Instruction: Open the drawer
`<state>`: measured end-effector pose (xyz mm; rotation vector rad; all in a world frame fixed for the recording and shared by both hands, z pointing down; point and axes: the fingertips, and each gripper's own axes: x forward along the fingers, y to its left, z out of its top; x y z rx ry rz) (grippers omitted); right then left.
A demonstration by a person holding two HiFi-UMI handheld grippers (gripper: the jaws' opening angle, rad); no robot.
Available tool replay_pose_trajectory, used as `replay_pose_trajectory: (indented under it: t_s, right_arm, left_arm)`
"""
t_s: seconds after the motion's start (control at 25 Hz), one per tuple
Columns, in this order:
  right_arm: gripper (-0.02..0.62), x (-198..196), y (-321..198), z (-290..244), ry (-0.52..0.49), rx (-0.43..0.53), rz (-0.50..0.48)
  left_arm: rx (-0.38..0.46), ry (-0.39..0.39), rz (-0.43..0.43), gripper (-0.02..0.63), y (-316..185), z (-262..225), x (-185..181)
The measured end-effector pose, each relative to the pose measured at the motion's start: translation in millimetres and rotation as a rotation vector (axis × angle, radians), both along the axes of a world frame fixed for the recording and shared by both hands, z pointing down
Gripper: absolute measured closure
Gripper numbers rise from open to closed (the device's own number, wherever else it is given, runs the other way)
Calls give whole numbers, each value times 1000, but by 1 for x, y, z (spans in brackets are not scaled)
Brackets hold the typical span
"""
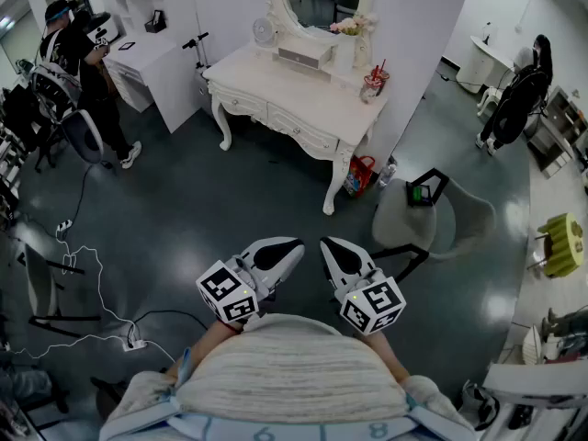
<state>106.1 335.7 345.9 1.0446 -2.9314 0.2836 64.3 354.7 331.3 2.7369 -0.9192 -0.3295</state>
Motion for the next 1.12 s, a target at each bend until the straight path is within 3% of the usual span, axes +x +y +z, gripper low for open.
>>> replay_pose_trajectory:
  t_s: [0.56,0.84,1.12]
  right_arm:
    - [586,3,-14,-4,-19,-8,26]
    - [584,12,-20,-15,-118,11,3]
    - [584,22,-27,-14,-110,22,9]
  left_arm:
    - [4,-8,10,592,-12,-3,3]
    - [7,-13,23,592,-19,-1,11]
    - [12,-17,40,592,-27,0,22]
